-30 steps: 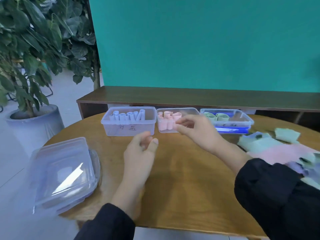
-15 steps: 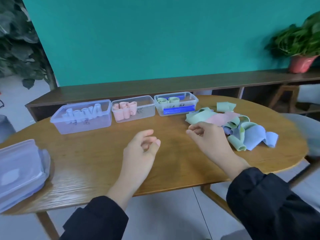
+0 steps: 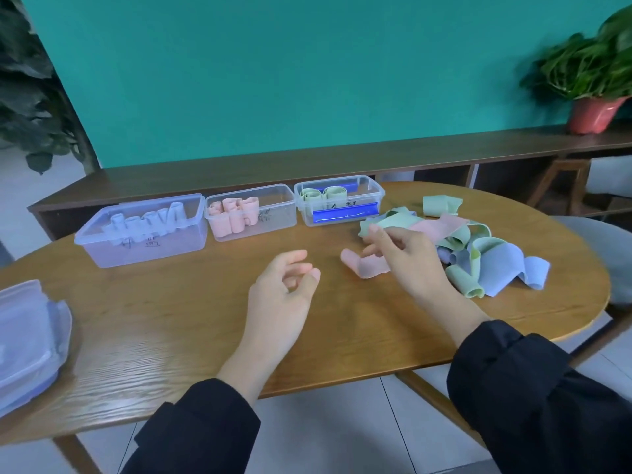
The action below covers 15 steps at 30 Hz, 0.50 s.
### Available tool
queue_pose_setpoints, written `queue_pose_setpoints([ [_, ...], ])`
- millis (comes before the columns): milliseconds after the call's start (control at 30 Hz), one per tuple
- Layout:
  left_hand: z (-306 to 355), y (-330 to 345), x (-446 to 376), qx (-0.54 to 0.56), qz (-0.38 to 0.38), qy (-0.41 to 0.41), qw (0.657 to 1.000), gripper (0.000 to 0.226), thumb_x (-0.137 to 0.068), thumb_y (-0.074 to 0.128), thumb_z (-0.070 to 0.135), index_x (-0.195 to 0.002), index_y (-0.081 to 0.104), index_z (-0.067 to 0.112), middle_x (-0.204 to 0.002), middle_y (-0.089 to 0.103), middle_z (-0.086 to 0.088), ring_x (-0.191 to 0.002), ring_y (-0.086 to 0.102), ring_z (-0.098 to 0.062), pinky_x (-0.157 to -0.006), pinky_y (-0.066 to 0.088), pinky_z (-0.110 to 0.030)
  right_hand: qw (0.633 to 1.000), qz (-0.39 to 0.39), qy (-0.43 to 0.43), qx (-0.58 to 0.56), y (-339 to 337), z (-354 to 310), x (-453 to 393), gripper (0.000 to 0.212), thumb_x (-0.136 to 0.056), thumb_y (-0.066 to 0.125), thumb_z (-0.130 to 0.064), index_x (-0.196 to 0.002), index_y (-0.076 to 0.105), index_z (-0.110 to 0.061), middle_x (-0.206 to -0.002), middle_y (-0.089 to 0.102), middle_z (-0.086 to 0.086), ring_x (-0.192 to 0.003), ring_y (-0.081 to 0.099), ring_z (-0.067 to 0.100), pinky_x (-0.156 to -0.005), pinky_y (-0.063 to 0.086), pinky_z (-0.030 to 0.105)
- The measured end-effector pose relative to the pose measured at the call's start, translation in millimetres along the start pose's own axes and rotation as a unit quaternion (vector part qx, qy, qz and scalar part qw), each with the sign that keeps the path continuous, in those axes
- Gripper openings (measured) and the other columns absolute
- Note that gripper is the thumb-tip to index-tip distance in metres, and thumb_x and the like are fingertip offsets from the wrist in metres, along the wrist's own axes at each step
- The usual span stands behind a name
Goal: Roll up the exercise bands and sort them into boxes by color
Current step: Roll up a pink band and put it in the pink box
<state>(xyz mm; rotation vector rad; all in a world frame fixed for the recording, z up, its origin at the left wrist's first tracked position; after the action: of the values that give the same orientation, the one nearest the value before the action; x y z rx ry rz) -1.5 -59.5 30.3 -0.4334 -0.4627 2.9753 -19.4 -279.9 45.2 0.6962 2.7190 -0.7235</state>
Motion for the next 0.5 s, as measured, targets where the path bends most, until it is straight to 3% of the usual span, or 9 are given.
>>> queue_pose_setpoints([
  [200, -1.0, -0.2, -4.9, 0.002, 0.002, -0.009, 1.000, 0.029, -0.094, 0.069, 0.032, -0.122, 0.065, 0.037, -0.105, 0.073, 0.018, -0.105, 0.066, -0.005, -0.098, 0.054, -0.041, 0.985, -0.061, 0.002, 0.163, 15.6, 16.2, -1.0, 0.036, -0.097, 0.061, -0.046, -0.118, 0.072, -0.019, -0.105, 0.072, -0.004, -0.093, 0.063, 0.007, -0.080, 0.042, 0.021],
  [300, -1.3, 2.4, -4.5, -0.006, -0.010, -0.007, 1.000, 0.030, -0.095, 0.068, 0.030, -0.124, 0.064, 0.034, -0.107, 0.072, 0.017, -0.105, 0.066, -0.004, -0.098, 0.054, -0.036, 0.990, -0.021, 0.019, 0.137, 21.4, 10.9, -7.0, 0.037, -0.096, 0.064, -0.036, -0.126, 0.067, -0.016, -0.092, 0.072, -0.001, -0.079, 0.063, 0.004, -0.072, 0.044, 0.017],
  [367, -1.1, 3.1, -4.4, -0.011, -0.016, -0.007, 1.000, 0.030, -0.095, 0.068, 0.030, -0.124, 0.064, 0.033, -0.108, 0.071, 0.018, -0.105, 0.065, -0.003, -0.097, 0.053, -0.029, 0.988, -0.027, 0.063, 0.138, 25.7, 10.7, -9.2, 0.035, -0.098, 0.060, -0.032, -0.125, 0.067, -0.009, -0.078, 0.068, -0.003, -0.075, 0.060, 0.005, -0.066, 0.040, 0.013],
  [467, -1.4, 1.3, -4.5, -0.013, -0.018, -0.004, 1.000, 0.028, -0.095, 0.068, 0.029, -0.122, 0.065, 0.034, -0.107, 0.070, 0.018, -0.105, 0.064, -0.002, -0.089, 0.048, -0.016, 0.984, -0.028, 0.100, 0.143, 31.5, 12.1, -10.0, 0.031, -0.099, 0.057, -0.027, -0.111, 0.071, -0.001, -0.086, 0.072, 0.003, -0.091, 0.065, 0.018, -0.072, 0.040, 0.022],
  [500, -1.7, 0.4, -4.5, -0.015, -0.018, -0.003, 1.000, 0.028, -0.095, 0.068, 0.029, -0.122, 0.066, 0.033, -0.107, 0.070, 0.018, -0.104, 0.063, 0.000, -0.087, 0.046, -0.013, 0.985, -0.020, 0.111, 0.133, 32.6, 11.9, -10.5, 0.029, -0.098, 0.059, -0.027, -0.114, 0.069, -0.005, -0.081, 0.070, -0.002, -0.089, 0.065, 0.015, -0.070, 0.040, 0.022],
])
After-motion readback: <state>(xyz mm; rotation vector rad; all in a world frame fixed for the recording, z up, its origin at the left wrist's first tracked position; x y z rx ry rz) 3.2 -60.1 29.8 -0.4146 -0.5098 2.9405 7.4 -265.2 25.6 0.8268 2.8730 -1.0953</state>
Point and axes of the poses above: each hand's wrist, its own x-axis away from the middle knuckle, its own y-axis out of the palm, z = x × y, the point moved 2 cm from there along -x, towards the middle knuckle
